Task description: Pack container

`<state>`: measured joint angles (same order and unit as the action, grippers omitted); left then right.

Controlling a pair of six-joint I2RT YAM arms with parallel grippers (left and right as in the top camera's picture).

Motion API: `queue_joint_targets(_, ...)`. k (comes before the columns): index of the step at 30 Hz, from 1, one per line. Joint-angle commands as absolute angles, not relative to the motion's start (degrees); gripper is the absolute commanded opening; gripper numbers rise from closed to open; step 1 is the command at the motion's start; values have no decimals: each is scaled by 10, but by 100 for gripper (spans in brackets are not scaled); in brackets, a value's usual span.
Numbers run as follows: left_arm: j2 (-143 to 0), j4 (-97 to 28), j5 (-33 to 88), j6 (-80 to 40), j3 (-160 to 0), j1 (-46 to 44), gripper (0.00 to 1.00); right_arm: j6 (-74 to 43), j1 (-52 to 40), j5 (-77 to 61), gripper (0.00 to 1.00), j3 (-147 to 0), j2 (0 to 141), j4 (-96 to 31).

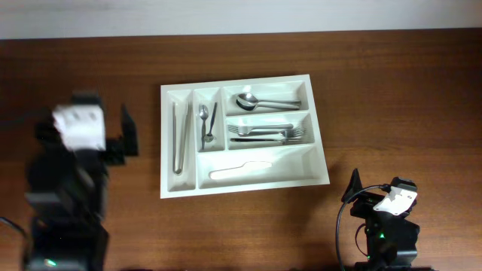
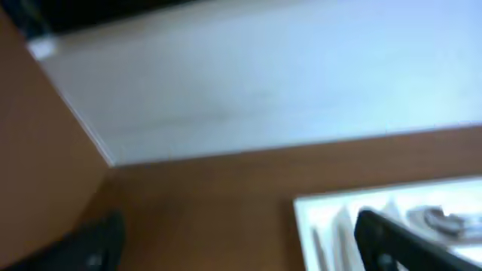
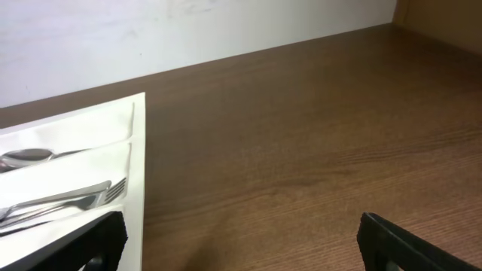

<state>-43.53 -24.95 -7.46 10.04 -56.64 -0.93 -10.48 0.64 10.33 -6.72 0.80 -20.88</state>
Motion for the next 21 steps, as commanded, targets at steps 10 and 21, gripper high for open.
queue_joint_targets(10, -191, -106, -16, 105, -200, -12, 99, -104, 3, 110, 99, -63, 2, -207)
queue_joint_targets(21, -70, -100, -17, 105, -75, -12, 99, -104, 3, 110, 99, -63, 2, -207)
